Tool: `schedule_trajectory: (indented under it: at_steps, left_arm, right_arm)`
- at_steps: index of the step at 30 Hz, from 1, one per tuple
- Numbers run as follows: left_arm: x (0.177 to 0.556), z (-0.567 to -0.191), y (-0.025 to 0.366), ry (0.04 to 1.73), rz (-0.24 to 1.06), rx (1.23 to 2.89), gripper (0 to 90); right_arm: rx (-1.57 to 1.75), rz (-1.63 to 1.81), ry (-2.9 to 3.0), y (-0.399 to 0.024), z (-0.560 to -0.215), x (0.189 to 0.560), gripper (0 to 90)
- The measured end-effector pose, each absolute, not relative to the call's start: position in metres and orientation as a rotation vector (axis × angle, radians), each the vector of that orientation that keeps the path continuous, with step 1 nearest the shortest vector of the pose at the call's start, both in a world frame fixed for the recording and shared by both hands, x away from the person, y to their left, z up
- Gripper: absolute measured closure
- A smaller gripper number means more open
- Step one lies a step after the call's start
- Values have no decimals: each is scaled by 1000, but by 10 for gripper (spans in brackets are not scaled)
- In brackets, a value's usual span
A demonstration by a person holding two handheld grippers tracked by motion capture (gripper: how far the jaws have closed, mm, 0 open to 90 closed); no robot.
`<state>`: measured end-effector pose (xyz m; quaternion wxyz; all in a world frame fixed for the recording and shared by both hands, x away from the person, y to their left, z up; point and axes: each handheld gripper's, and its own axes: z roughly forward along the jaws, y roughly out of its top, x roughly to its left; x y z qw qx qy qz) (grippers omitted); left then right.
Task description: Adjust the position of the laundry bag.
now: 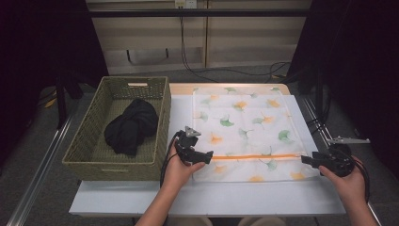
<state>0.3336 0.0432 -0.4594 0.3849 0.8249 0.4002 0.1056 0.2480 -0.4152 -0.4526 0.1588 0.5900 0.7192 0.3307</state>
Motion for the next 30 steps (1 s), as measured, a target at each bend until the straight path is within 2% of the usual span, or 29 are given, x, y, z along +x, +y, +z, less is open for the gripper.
schedule_trajectory:
  at_steps: [19,30]
  left_arm:
    - [334,-459,43,1014,270,2107,46]
    - [334,-459,44,1024,271,2100,46]
  right_arm:
    - [1698,863,2060,-418,-463,259,604]
    - [1699,836,2065,-417,-468,269,650]
